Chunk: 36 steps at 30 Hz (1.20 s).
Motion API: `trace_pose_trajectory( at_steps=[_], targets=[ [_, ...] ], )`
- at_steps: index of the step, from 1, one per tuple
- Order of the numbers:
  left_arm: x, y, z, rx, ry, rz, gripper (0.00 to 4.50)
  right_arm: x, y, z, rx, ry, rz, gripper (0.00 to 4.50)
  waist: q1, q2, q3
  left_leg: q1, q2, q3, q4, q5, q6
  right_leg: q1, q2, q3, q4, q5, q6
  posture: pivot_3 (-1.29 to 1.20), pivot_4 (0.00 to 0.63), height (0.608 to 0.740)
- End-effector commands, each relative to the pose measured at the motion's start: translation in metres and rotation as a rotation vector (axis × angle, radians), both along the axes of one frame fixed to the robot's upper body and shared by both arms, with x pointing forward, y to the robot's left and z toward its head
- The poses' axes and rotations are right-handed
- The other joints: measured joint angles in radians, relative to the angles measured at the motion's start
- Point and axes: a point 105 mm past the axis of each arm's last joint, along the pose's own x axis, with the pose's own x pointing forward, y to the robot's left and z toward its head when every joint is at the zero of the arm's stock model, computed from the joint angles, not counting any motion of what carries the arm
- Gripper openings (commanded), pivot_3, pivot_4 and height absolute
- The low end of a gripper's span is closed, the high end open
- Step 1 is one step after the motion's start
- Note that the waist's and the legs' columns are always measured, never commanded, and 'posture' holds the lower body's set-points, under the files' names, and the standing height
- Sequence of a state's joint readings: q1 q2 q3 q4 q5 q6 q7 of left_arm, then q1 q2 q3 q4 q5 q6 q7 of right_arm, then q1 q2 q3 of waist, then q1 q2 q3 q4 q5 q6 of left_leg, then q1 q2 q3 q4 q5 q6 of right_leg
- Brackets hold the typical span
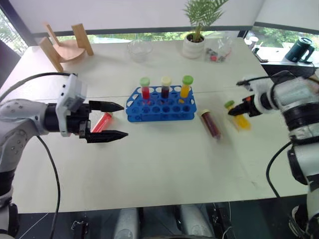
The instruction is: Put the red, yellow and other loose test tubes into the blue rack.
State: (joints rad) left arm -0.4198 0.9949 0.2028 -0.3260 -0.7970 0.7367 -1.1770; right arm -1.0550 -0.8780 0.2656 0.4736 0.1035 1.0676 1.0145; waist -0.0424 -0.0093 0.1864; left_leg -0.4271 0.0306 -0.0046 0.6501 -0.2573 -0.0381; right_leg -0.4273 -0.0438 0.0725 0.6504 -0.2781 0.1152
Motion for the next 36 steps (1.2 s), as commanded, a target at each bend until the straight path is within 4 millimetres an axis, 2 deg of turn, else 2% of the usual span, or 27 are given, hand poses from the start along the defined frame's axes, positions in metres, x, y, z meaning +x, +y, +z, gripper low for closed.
trace_pose_trajectory(
  at_steps=[1, 2, 3, 6, 9, 12, 19, 24, 30, 36],
  targets=[
    [-0.001, 0.006, 0.011, -0.02, -0.062, 0.052, 4.5, -0.02, 0.047, 0.052, 0.088, -0.354, 0.225, 0.82, 0.001, -0.002, -0.001, 0.0, 0.0, -0.001, -0.001, 0.0, 0.0, 0.0, 0.0, 0.0, 0.0, 0.0, 0.0, 0.0, 0.15, 0.74],
    [-0.001, 0.006, 0.011, -0.028, -0.064, 0.064, 4.5, -0.028, 0.064, 0.061, 0.152, -0.478, 0.28, 0.82, 0.001, -0.002, -0.001, 0.0, 0.0, -0.002, -0.002, 0.0, 0.0, 0.001, 0.001, -0.001, -0.001, 0.0, 0.0, 0.0, 0.15, 0.74],
    [0.0, 0.006, 0.011, -0.032, -0.066, 0.071, 4.5, -0.035, 0.072, 0.068, 0.199, -0.566, 0.302, 0.82, -0.002, -0.003, -0.001, 0.0, 0.001, -0.002, -0.001, 0.0, 0.0, 0.001, 0.001, -0.001, 0.0, 0.0, 0.0, 0.0, 0.15, 0.74],
    [0.0, 0.005, 0.011, -0.047, -0.063, 0.084, 4.5, -0.048, 0.099, 0.067, 0.432, -0.741, 0.29, 0.82, -0.002, -0.003, -0.001, 0.001, 0.001, -0.002, 0.001, 0.0, -0.001, 0.001, 0.002, 0.0, 0.003, 0.0, 0.0, 0.0, 0.15, 0.74],
    [0.001, 0.003, 0.013, -0.051, -0.066, 0.088, 4.5, -0.047, 0.109, 0.065, 0.591, -0.891, 0.236, 0.82, -0.001, -0.003, -0.001, 0.001, 0.0, -0.002, 0.002, 0.002, -0.003, 0.001, 0.001, 0.0, 0.005, 0.0, 0.0, 0.0, 0.15, 0.74],
    [0.001, 0.0, 0.015, -0.056, -0.071, 0.083, 4.5, -0.036, 0.114, 0.052, 0.612, -0.966, 0.196, 0.82, 0.001, -0.004, -0.001, 0.002, -0.001, -0.002, 0.004, 0.003, -0.005, 0.003, 0.0, 0.0, 0.006, 0.001, 0.001, 0.0, 0.15, 0.74],
    [-0.001, -0.005, 0.018, -0.046, -0.087, 0.07, 4.5, -0.011, 0.128, 0.014, 0.602, -0.974, 0.182, 0.82, -0.005, -0.004, -0.001, 0.003, 0.0, -0.002, 0.002, 0.003, -0.005, 0.002, 0.001, 0.0, 0.008, 0.001, 0.001, 0.0, 0.15, 0.74],
    [-0.002, -0.006, 0.02, -0.039, -0.091, 0.072, 4.5, -0.003, 0.131, -0.001, 0.585, -0.972, 0.184, 0.82, -0.005, -0.004, -0.001, 0.004, 0.0, -0.002, 0.001, 0.005, -0.009, 0.002, 0.001, 0.001, 0.009, 0.001, 0.0, 0.0, 0.15, 0.74],
    [-0.002, -0.008, 0.023, -0.036, -0.094, 0.075, 4.5, -0.001, 0.135, -0.012, 0.579, -0.959, 0.205, 0.82, -0.005, -0.004, -0.001, 0.006, 0.0, -0.002, 0.001, 0.006, -0.01, 0.002, 0.001, 0.001, 0.012, 0.001, 0.0, 0.0, 0.15, 0.74],
    [-0.003, -0.01, 0.024, -0.039, -0.096, 0.077, 4.5, -0.003, 0.146, -0.013, 0.594, -0.958, 0.221, 0.82, -0.006, -0.004, -0.001, 0.009, 0.0, -0.002, 0.001, 0.006, -0.01, 0.004, 0.002, 0.002, 0.013, 0.001, 0.0, 0.0, 0.15, 0.74]
  ],
)
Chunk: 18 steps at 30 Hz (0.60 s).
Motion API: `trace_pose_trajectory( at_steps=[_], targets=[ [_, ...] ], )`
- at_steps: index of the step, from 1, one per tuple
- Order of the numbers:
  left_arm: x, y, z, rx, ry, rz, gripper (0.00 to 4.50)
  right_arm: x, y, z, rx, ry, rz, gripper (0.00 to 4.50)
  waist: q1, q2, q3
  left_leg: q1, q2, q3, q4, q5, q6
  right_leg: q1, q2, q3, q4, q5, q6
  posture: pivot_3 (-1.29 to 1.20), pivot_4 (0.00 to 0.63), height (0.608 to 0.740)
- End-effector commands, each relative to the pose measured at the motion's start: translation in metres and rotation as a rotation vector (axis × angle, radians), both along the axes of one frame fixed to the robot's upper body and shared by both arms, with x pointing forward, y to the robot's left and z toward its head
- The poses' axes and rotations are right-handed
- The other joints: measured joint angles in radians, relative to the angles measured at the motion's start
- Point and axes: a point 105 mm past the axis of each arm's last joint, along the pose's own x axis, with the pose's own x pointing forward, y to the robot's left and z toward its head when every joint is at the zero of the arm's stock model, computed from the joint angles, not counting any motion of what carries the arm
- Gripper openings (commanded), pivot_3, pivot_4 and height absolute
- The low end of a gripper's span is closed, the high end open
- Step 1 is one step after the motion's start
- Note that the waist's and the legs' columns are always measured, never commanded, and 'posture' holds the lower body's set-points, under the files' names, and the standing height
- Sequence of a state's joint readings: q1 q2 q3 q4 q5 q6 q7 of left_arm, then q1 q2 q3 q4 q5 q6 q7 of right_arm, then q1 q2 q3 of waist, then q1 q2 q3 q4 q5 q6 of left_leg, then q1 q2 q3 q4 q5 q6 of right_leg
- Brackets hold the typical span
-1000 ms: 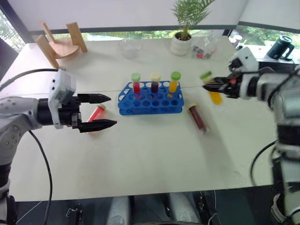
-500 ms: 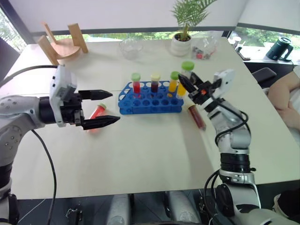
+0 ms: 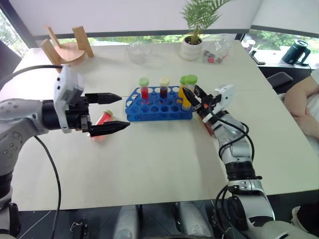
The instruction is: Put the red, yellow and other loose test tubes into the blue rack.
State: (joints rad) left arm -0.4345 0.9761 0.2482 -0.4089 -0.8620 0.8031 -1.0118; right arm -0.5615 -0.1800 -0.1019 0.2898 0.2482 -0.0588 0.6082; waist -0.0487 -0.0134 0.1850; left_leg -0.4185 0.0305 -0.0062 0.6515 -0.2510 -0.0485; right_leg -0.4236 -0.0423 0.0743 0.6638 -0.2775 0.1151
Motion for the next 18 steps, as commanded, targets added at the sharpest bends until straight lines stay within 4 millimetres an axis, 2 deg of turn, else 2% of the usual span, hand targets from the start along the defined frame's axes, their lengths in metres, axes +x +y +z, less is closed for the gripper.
trace_pose_trajectory(
  at_steps=[1, 6, 15, 17, 18],
  targets=[
    [-0.004, -0.002, 0.009, 0.003, -0.038, -0.007, 4.5, -0.002, 0.01, 0.009, 0.013, -0.039, 0.021, 0.82, 0.0, 0.0, 0.0, 0.0, 0.0, 0.0, 0.0, 0.0, 0.0, 0.0, 0.0, 0.0, 0.0, 0.0, 0.0, 0.0, 0.15, 0.74],
    [-0.003, -0.002, 0.01, 0.004, -0.039, -0.003, 4.5, -0.001, 0.014, 0.003, 0.005, -0.029, 0.025, 0.82, -0.001, 0.0, 0.0, 0.0, 0.0, 0.0, 0.0, 0.0, 0.0, 0.0, 0.0, 0.0, 0.0, 0.0, 0.0, 0.0, 0.15, 0.74],
    [-0.002, -0.005, 0.011, -0.001, -0.041, -0.006, 4.5, 0.003, 0.008, -0.016, -0.031, 0.006, 0.006, 0.82, -0.014, 0.0, 0.0, 0.0, 0.0, 0.0, 0.0, 0.0, 0.0, 0.0, 0.0, 0.0, 0.001, 0.0, 0.0, 0.0, 0.15, 0.74],
    [-0.002, -0.006, 0.011, -0.003, -0.041, -0.007, 4.5, 0.002, 0.007, -0.018, -0.041, 0.01, 0.004, 1.88, -0.015, 0.0, 0.0, 0.001, 0.0, 0.0, 0.0, 0.0, 0.0, 0.0, 0.0, 0.0, 0.001, 0.0, 0.0, 0.0, 0.15, 0.74],
    [-0.002, -0.006, 0.011, -0.004, -0.04, -0.007, 4.5, 0.002, 0.006, -0.018, -0.044, 0.011, 0.004, 2.24, -0.016, 0.0, 0.0, 0.001, 0.0, 0.0, 0.0, 0.0, -0.001, 0.0, 0.0, 0.0, 0.001, 0.0, 0.0, 0.0, 0.15, 0.74]
  ],
)
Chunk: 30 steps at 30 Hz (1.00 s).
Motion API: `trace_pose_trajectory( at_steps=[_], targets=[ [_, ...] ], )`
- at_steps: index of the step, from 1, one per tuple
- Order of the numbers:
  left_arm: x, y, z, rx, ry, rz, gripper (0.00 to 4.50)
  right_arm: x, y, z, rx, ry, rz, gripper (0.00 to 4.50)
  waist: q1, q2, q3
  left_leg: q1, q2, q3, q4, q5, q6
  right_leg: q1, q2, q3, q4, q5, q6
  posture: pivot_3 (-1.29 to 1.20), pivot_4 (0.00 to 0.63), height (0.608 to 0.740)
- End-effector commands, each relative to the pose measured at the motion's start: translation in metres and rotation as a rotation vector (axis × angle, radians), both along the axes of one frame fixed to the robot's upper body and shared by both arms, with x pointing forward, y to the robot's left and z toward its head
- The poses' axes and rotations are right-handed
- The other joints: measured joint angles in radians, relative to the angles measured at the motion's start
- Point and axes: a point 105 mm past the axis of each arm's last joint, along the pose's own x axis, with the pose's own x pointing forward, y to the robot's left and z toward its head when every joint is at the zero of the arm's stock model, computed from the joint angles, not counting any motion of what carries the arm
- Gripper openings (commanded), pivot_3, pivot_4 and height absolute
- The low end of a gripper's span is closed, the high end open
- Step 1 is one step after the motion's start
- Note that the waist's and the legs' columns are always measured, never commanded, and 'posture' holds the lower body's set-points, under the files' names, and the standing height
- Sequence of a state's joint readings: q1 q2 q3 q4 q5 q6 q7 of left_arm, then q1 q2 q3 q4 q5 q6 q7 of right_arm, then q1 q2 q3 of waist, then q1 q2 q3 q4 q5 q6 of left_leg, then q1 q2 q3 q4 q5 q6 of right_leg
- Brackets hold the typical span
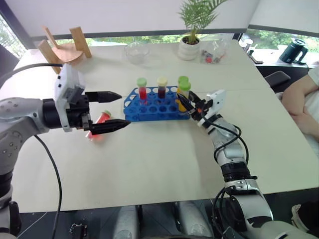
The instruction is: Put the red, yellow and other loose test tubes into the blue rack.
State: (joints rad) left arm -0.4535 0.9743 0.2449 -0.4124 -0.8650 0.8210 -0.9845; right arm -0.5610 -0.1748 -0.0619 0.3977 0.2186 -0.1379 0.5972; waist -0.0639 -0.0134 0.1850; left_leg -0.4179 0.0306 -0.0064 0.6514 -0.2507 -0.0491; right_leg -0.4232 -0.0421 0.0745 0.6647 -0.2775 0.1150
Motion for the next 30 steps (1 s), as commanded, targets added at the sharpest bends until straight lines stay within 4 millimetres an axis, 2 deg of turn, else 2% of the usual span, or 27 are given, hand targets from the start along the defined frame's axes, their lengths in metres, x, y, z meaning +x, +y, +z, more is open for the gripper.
trace_pose_trajectory(
  at_steps=[1, 4, 5, 9, 12, 14, 17, 23, 30],
  targets=[
    [-0.004, -0.005, 0.007, -0.004, -0.034, -0.027, 4.5, -0.004, -0.001, 0.006, -0.018, -0.025, 0.01, 2.8, -0.002, 0.0, 0.0, 0.0, 0.0, 0.0, 0.0, 0.0, 0.0, 0.0, 0.0, 0.0, 0.0, 0.0, 0.0, 0.0, 0.15, 0.74],
    [-0.003, -0.007, 0.007, -0.01, -0.035, -0.029, 4.5, -0.01, -0.014, 0.012, -0.117, -0.019, -0.03, 4.41, 0.0, 0.0, 0.0, 0.0, 0.0, 0.0, 0.0, 0.0, 0.0, 0.0, 0.0, 0.0, 0.0, 0.0, 0.0, 0.0, 0.15, 0.74],
    [-0.003, -0.007, 0.006, -0.013, -0.035, -0.03, 4.5, -0.014, -0.02, 0.014, -0.18, 0.01, -0.037, 4.47, 0.001, 0.0, 0.0, 0.0, 0.0, 0.0, 0.0, 0.0, 0.0, 0.0, 0.0, 0.0, 0.0, 0.0, 0.0, 0.0, 0.15, 0.74],
    [-0.002, -0.009, 0.002, -0.017, -0.028, -0.034, 4.5, -0.03, -0.045, 0.029, -0.376, 0.152, -0.041, 4.47, 0.013, 0.0, 0.0, -0.001, -0.001, 0.0, 0.001, 0.0, 0.0, 0.0, -0.001, 0.0, 0.0, 0.0, 0.0, 0.0, 0.15, 0.74],
    [-0.003, -0.009, -0.001, -0.008, -0.023, -0.059, 4.5, -0.04, -0.062, 0.043, -0.461, 0.389, -0.016, 4.47, 0.012, 0.0, 0.0, 0.001, 0.0, 0.0, 0.001, 0.0, 0.0, 0.0, 0.001, 0.001, 0.0, 0.0, 0.0, 0.0, 0.15, 0.74],
    [-0.003, -0.009, -0.003, 0.002, -0.025, -0.077, 4.5, -0.044, -0.077, 0.042, -0.538, 0.605, -0.039, 4.47, 0.012, 0.001, 0.001, 0.002, 0.0, 0.0, 0.0, 0.0, 0.0, 0.0, 0.001, 0.002, 0.001, 0.0, -0.001, 0.0, 0.15, 0.74],
    [-0.001, -0.01, -0.004, 0.003, -0.034, -0.086, 4.5, -0.049, -0.086, 0.029, -0.585, 0.89, -0.043, 4.47, 0.015, -0.001, 0.0, 0.003, 0.0, 0.001, 0.0, 0.0, 0.001, 0.001, 0.001, 0.002, 0.0, 0.0, -0.002, 0.0, 0.15, 0.74],
    [0.0, -0.012, -0.008, -0.003, -0.045, -0.089, 4.5, -0.03, -0.081, 0.011, -0.618, 1.04, -0.081, 4.47, 0.018, -0.003, 0.0, 0.003, 0.001, 0.001, -0.001, 0.0, 0.002, 0.001, 0.001, 0.002, -0.001, -0.001, -0.003, 0.0, 0.15, 0.74],
    [-0.003, -0.01, -0.011, -0.013, -0.052, -0.06, 4.5, -0.007, -0.072, -0.011, -0.649, 1.076, -0.092, 4.47, 0.017, -0.003, 0.0, -0.001, 0.0, 0.001, -0.001, 0.0, 0.002, -0.002, 0.001, 0.001, -0.001, -0.001, -0.003, 0.0, 0.15, 0.74]
  ],
)
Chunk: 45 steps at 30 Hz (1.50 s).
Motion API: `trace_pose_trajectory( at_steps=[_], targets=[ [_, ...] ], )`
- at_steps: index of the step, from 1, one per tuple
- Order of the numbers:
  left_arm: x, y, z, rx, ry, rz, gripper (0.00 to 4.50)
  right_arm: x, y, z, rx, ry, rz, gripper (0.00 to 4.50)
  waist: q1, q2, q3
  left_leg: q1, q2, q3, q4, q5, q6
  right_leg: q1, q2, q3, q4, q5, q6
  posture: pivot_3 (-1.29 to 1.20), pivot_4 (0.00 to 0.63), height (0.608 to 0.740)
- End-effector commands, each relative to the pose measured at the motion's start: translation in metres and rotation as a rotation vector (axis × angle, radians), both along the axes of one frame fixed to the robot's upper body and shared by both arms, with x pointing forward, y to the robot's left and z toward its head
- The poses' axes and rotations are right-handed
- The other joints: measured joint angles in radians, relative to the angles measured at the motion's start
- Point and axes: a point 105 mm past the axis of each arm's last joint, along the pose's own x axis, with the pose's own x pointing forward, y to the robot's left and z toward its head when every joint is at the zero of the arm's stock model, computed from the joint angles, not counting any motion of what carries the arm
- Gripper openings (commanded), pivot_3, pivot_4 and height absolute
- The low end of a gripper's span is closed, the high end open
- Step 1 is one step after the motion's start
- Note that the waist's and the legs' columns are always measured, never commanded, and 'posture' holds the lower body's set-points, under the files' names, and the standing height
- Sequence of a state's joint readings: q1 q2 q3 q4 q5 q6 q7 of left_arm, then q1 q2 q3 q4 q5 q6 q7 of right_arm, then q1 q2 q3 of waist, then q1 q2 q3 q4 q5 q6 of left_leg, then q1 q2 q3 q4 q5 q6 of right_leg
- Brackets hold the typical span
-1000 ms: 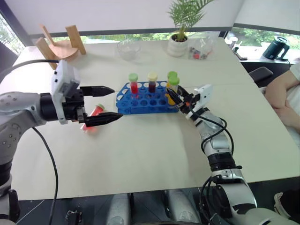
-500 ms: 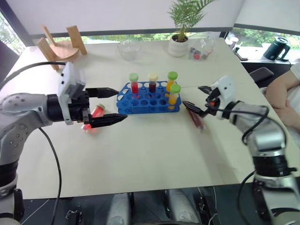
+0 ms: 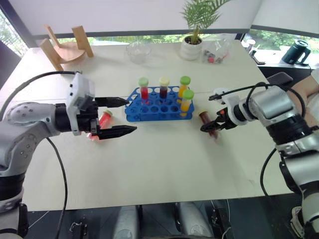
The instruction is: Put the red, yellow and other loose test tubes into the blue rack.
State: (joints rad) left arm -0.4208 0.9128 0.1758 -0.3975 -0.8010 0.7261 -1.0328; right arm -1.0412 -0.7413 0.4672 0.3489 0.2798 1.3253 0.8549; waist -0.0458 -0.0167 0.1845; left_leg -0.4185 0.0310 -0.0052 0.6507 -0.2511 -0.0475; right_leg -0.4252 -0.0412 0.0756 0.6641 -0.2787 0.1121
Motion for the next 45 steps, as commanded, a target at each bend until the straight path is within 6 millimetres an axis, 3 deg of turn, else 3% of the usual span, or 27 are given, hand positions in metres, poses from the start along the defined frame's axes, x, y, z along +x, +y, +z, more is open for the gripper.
trace_pose_trajectory(
  at_steps=[1, 5, 6, 8, 13, 14, 18, 21, 24, 26, 30, 34, 38, 41, 45],
  targets=[
    [-0.005, 0.0, 0.008, -0.006, -0.056, 0.011, 4.5, 0.013, 0.005, 0.0, -0.021, -0.028, 0.01, 4.47, -0.003, 0.0, 0.0, 0.0, 0.0, 0.0, 0.0, 0.0, 0.0, 0.0, 0.0, 0.0, 0.0, 0.0, 0.0, 0.0, 0.15, 0.74],
    [-0.007, 0.001, 0.007, -0.008, -0.059, 0.026, 4.5, 0.017, 0.009, -0.009, -0.053, -0.02, 0.041, 4.47, -0.008, -0.002, -0.001, 0.001, 0.0, 0.0, 0.001, 0.0, 0.0, 0.001, 0.0, 0.0, 0.001, 0.0, 0.0, 0.0, 0.15, 0.74],
    [-0.007, 0.001, 0.007, -0.008, -0.06, 0.03, 4.5, 0.017, 0.011, -0.011, -0.062, -0.017, 0.058, 4.24, -0.009, -0.002, -0.001, 0.001, 0.0, 0.0, 0.002, 0.0, 0.0, 0.002, 0.0, 0.0, 0.001, 0.0, 0.0, 0.0, 0.15, 0.74],
    [-0.008, 0.001, 0.007, -0.01, -0.062, 0.036, 4.5, 0.016, 0.013, -0.013, -0.07, -0.012, 0.074, 3.62, -0.013, -0.003, -0.002, 0.003, 0.0, 0.0, 0.002, 0.0, 0.0, 0.004, 0.0, 0.0, 0.001, 0.0, 0.0, 0.0, 0.15, 0.74],
    [-0.008, 0.0, 0.008, -0.012, -0.063, 0.039, 4.5, 0.009, 0.018, -0.011, -0.046, 0.007, 0.093, 1.1, -0.018, -0.003, -0.002, 0.004, 0.0, -0.001, 0.0, 0.0, 0.0, 0.004, 0.001, -0.001, 0.001, 0.0, 0.0, 0.0, 0.15, 0.74],
    [-0.008, 0.0, 0.008, -0.012, -0.064, 0.039, 4.5, 0.008, 0.016, -0.009, -0.043, 0.001, 0.088, 0.87, -0.019, -0.003, -0.002, 0.004, 0.0, -0.001, 0.0, 0.0, 0.0, 0.003, 0.001, -0.001, 0.001, 0.0, 0.0, 0.0, 0.15, 0.74],
    [-0.007, 0.0, 0.01, -0.014, -0.066, 0.042, 4.5, -0.004, 0.012, 0.018, 0.016, -0.074, 0.092, 0.86, -0.017, -0.002, -0.001, 0.002, 0.0, -0.001, -0.001, 0.0, 0.0, 0.002, 0.0, -0.001, 0.001, 0.0, 0.0, 0.0, 0.15, 0.74],
    [-0.006, 0.004, 0.012, -0.021, -0.067, 0.059, 4.5, -0.032, 0.025, 0.042, 0.093, -0.206, 0.256, 0.86, 0.001, -0.002, -0.001, -0.002, 0.0, -0.002, 0.0, 0.0, 0.0, -0.001, -0.001, -0.002, 0.0, 0.0, 0.0, 0.0, 0.15, 0.74],
    [-0.002, 0.008, 0.014, -0.037, -0.059, 0.085, 4.5, -0.077, 0.06, 0.056, 0.32, -0.313, 0.465, 0.86, 0.001, -0.002, -0.001, -0.003, 0.0, -0.003, 0.0, 0.0, 0.0, -0.002, 0.0, -0.002, 0.0, 0.0, 0.0, 0.0, 0.15, 0.74],
    [0.0, 0.01, 0.016, -0.045, -0.051, 0.09, 4.5, -0.089, 0.081, 0.066, 0.454, -0.46, 0.548, 0.86, -0.001, -0.003, -0.002, -0.002, 0.001, -0.003, 0.001, 0.0, 0.0, -0.001, 0.001, -0.002, 0.0, 0.0, 0.0, 0.0, 0.15, 0.74],
    [0.002, 0.015, 0.019, -0.042, -0.038, 0.103, 4.5, -0.083, 0.111, 0.07, 0.585, -0.724, 0.537, 0.86, -0.001, -0.003, -0.002, 0.001, 0.001, -0.003, 0.002, 0.0, -0.001, 0.001, 0.002, -0.002, 0.002, 0.0, 0.0, 0.0, 0.15, 0.74],
    [0.003, 0.021, 0.023, -0.012, -0.027, 0.114, 4.5, -0.054, 0.136, 0.077, 0.773, -1.0, 0.345, 0.86, -0.002, -0.004, -0.002, 0.001, 0.001, -0.003, 0.003, 0.001, -0.001, 0.002, 0.002, -0.001, 0.002, 0.0, 0.0, 0.0, 0.15, 0.74],
    [0.002, 0.021, 0.025, 0.003, -0.024, 0.112, 4.5, -0.036, 0.147, 0.068, 0.767, -1.168, 0.239, 0.86, 0.002, -0.004, -0.002, 0.002, 0.001, -0.003, 0.0, 0.001, -0.002, 0.002, 0.002, -0.002, 0.002, 0.0, 0.0, 0.0, 0.15, 0.74],
    [0.001, 0.019, 0.027, 0.003, -0.027, 0.109, 4.5, -0.018, 0.148, 0.056, 0.787, -1.207, 0.073, 0.86, 0.0, -0.005, -0.002, 0.001, 0.001, -0.002, -0.001, 0.001, -0.002, 0.002, 0.0, -0.002, 0.001, 0.0, 0.0, 0.0, 0.15, 0.74],
    [0.0, 0.018, 0.028, 0.001, -0.028, 0.11, 4.5, -0.007, 0.151, 0.049, 0.761, -1.256, 0.018, 0.86, -0.002, -0.004, -0.002, 0.001, 0.001, -0.002, -0.001, 0.002, -0.003, 0.001, 0.001, -0.002, 0.001, 0.0, 0.0, 0.0, 0.15, 0.74]
  ],
)
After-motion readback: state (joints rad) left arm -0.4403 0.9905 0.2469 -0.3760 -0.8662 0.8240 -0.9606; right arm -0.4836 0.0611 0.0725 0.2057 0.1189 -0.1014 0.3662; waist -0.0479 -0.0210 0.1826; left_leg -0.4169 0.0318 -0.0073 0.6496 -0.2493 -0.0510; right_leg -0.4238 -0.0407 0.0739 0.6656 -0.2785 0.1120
